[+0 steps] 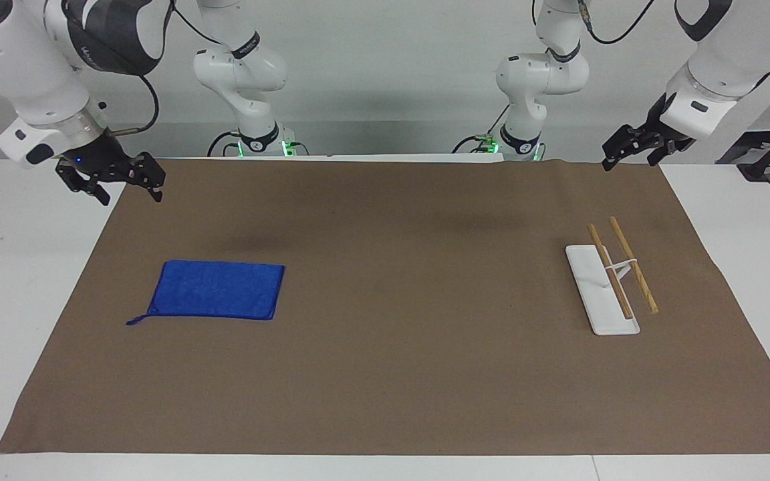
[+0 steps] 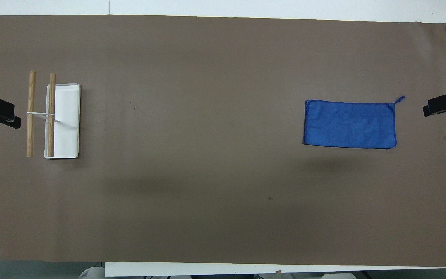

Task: Right arm passes towel to left arm to hang

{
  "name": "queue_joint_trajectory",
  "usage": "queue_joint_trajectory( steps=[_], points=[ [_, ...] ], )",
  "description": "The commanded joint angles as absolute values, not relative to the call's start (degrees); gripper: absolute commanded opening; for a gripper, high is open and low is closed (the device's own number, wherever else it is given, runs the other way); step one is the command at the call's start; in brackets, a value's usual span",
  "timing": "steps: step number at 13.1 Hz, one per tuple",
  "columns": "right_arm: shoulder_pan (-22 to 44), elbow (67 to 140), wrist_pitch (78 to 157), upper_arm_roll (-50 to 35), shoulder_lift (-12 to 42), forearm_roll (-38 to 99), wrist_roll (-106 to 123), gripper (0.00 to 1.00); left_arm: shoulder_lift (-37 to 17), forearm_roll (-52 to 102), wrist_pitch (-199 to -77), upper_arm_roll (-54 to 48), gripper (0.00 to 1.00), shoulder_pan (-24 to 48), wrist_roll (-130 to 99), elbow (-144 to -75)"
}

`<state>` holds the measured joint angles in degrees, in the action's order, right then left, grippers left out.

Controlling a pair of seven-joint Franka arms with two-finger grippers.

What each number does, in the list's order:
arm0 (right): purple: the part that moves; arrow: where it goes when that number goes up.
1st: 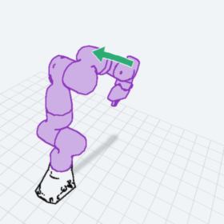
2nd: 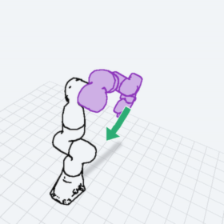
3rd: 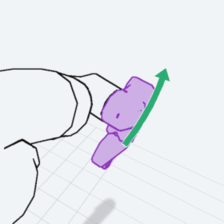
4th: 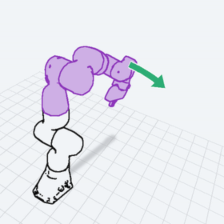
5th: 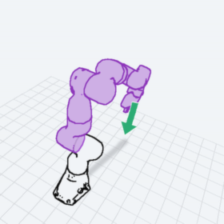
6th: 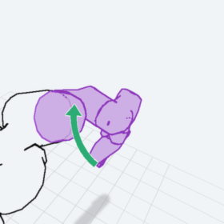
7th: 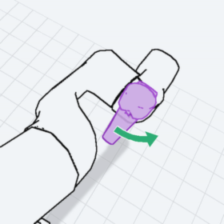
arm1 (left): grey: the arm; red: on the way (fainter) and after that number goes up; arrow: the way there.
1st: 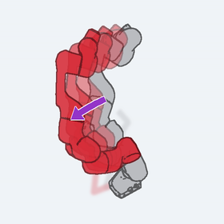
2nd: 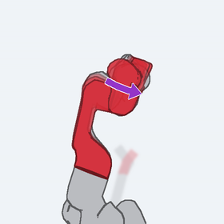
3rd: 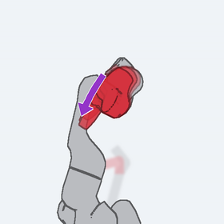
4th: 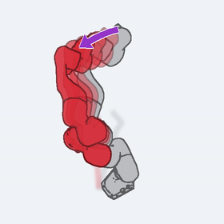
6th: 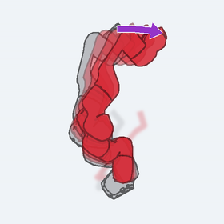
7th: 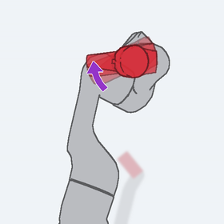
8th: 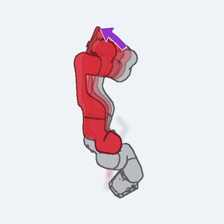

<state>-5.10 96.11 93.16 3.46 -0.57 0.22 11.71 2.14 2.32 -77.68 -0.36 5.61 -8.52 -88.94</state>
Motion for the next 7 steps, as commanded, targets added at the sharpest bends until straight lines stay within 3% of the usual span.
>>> queue_joint_trajectory(
  steps=[1, 5, 7],
  points=[
    [-5.89, 96.86, 93.69, 3.08, -1.05, -0.26, 13.27, 1.00, 3.25, 2.90, -77.26, -0.26, 1.00, 5.36, -8.44, -90.09],
    [-5.89, 96.86, 93.87, 2.47, -1.05, -0.18, 12.83, 1.00, 3.25, 2.90, -77.26, -0.26, 1.00, 5.36, -8.44, -90.09],
    [-5.63, 98.77, 97.71, 0.37, 0.08, -0.18, 12.66, 1.00, 3.25, 2.90, -77.26, -0.35, 1.00, 5.36, -8.44, -90.09]
  ],
)
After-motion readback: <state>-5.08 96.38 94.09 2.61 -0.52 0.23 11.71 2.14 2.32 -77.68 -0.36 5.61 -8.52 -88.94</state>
